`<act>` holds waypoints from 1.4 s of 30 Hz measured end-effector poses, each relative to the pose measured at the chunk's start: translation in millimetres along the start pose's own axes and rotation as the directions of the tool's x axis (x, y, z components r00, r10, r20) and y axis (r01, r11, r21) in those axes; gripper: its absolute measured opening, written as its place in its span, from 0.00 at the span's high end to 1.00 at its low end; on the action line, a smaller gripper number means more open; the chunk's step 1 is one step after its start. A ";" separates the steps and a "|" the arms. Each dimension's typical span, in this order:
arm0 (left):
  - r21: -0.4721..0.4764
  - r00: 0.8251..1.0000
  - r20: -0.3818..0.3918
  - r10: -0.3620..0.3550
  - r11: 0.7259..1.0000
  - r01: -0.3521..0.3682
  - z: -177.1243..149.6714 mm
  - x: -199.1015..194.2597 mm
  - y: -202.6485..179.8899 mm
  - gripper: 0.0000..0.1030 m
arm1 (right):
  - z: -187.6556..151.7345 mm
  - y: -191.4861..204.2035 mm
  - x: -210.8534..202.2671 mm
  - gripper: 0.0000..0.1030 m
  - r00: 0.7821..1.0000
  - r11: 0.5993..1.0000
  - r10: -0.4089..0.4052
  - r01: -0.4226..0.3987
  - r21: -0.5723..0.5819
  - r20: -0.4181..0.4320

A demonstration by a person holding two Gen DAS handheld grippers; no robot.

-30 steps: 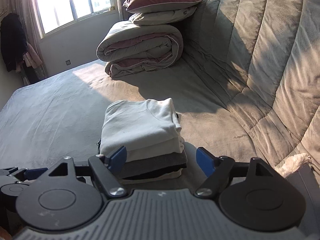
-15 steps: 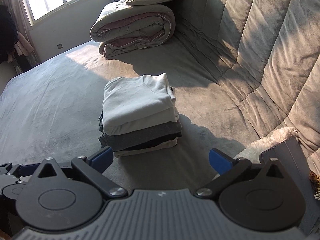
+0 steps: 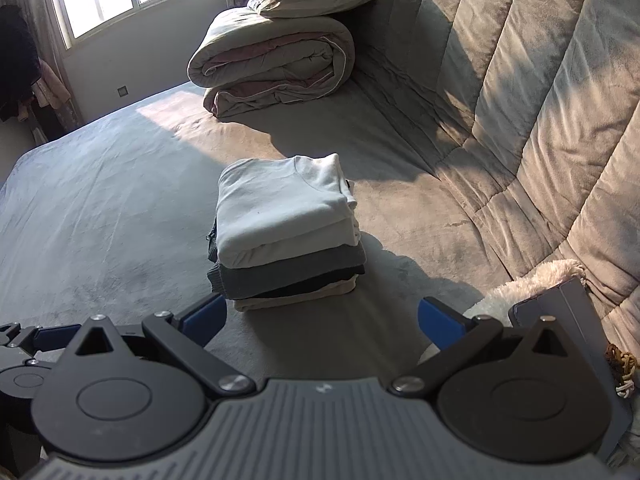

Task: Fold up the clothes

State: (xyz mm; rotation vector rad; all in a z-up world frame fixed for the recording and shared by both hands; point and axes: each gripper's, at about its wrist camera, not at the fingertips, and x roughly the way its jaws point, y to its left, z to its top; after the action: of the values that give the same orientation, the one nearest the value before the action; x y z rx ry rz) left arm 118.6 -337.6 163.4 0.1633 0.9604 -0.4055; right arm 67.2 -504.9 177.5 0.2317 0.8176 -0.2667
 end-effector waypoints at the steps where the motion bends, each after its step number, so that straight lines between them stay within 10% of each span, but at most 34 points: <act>1: 0.001 1.000 0.000 -0.001 1.000 0.001 -0.3 -1.1 0.2 0.01 | -0.6 1.2 -1.2 0.00 1.000 1.000 0.000 0.000 -0.004 0.001; 42: 0.015 1.000 0.016 0.002 1.000 -0.002 -9.2 -16.6 2.6 0.01 | -10.7 13.8 -14.9 0.00 1.000 0.999 -0.020 0.020 -0.037 0.006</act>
State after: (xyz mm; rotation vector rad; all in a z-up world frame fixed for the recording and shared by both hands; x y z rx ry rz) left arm 104.3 -328.0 171.7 0.1747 0.9416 -0.4118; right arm 54.5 -486.4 182.9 0.1877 0.8188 -0.2709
